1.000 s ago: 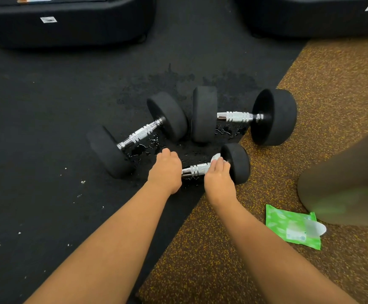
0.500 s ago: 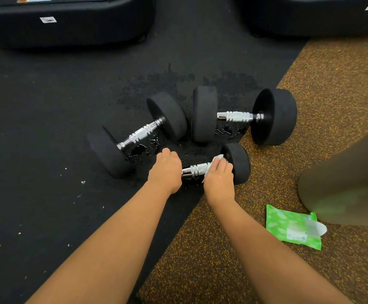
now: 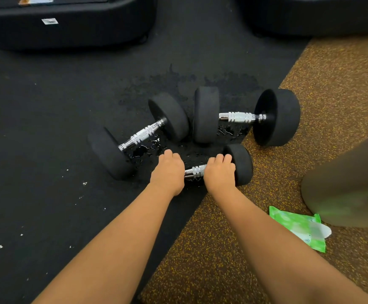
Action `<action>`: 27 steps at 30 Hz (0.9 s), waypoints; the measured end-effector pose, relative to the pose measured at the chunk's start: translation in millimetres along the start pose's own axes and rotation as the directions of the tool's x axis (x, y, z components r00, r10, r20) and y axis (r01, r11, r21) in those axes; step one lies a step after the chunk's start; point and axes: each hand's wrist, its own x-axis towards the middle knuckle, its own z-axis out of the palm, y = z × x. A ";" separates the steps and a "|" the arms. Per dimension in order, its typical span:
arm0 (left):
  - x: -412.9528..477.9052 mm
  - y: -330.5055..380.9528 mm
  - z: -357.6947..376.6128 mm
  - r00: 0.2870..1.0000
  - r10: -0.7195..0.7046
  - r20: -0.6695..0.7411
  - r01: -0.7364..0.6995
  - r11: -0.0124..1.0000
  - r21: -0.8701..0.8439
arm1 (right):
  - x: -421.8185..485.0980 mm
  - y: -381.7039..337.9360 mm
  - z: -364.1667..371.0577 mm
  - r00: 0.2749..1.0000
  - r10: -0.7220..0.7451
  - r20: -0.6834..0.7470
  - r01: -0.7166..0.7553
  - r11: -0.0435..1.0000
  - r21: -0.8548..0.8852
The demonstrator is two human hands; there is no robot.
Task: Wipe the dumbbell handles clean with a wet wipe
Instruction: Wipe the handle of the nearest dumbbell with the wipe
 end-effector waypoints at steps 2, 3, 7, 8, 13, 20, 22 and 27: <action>0.2 2.3 -1.0 1.000 -0.003 0.011 0.003 1.000 0.009 | 4.9 -1.8 -3.9 0.999 -0.033 0.008 0.033 0.999 -0.005; 0.2 3.2 -1.3 1.000 -0.004 0.017 0.004 1.000 0.015 | 6.7 -1.7 -5.7 0.998 -0.049 0.028 0.050 0.999 -0.021; 1.8 6.6 -1.0 0.999 -0.016 0.033 0.015 0.999 0.030 | 4.5 6.1 -10.1 0.988 -0.142 0.057 0.144 0.989 -0.036; 2.2 7.8 -0.7 0.999 -0.023 0.034 0.022 0.999 0.035 | 2.4 8.3 -9.2 0.990 -0.140 0.032 0.141 0.990 -0.030; 2.1 16.5 3.9 1.000 -0.023 0.006 0.022 0.994 0.111 | -11.0 2.2 -8.9 0.987 -0.143 -0.074 0.146 0.989 0.030; 1.2 24.7 13.9 1.000 -0.008 -0.003 0.008 0.989 0.147 | -8.3 14.7 -8.9 0.949 -0.308 -0.067 0.311 0.950 0.041; 3.1 28.0 15.7 1.000 -0.012 -0.010 0.013 0.991 0.134 | -10.4 12.9 -11.9 0.951 -0.304 -0.057 0.306 0.951 0.042; 3.8 34.3 26.9 0.996 0.060 -0.059 -0.046 0.975 0.217 | -12.6 9.4 -9.9 0.955 -0.251 -0.155 0.288 0.908 0.304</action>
